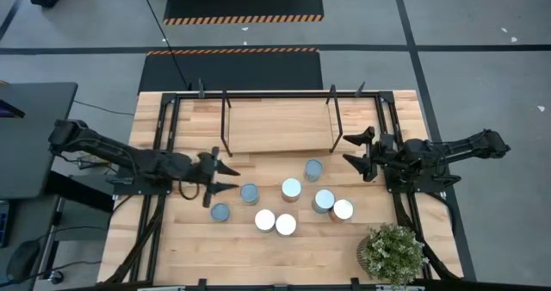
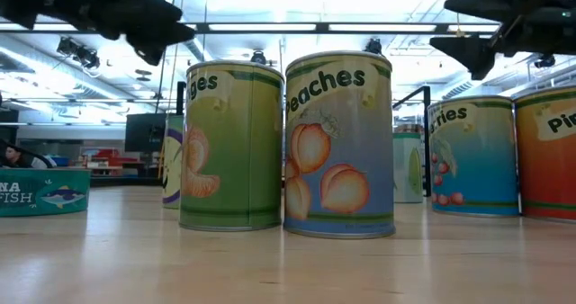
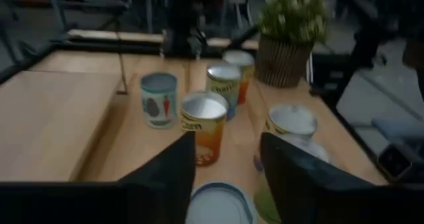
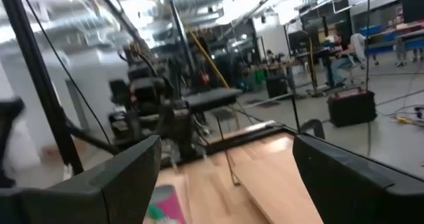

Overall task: Pick and place cans onto a shelf
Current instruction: Put the canned oranges on the shelf

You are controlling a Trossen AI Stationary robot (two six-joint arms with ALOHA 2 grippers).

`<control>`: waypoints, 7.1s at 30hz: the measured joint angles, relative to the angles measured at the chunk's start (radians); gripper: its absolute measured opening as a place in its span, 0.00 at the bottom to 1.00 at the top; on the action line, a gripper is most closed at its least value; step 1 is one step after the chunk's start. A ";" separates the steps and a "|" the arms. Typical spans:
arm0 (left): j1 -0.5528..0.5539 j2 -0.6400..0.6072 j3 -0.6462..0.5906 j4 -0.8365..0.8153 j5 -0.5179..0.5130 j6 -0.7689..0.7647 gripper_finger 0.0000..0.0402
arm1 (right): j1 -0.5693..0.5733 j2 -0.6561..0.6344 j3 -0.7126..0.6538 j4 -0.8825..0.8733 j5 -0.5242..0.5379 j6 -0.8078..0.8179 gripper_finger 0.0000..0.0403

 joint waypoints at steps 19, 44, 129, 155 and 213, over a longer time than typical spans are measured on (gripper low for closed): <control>-0.015 0.383 0.508 -0.492 0.052 -0.014 0.85 | 0.001 0.347 0.191 -0.054 -0.043 -0.213 0.87; 0.149 0.819 0.932 -0.672 0.145 -0.037 0.88 | 0.150 0.439 0.397 -0.383 0.310 -0.252 0.87; -0.173 0.963 1.104 -1.137 0.072 0.027 0.88 | 0.218 0.712 0.565 -0.570 0.260 -0.074 0.87; -0.219 1.005 1.104 -1.034 0.012 -0.310 0.88 | 0.218 0.712 0.565 -0.560 0.256 -0.055 0.87; 0.455 1.042 1.615 -1.290 0.124 -0.146 0.80 | 0.283 0.562 0.641 -0.691 0.318 -0.145 0.87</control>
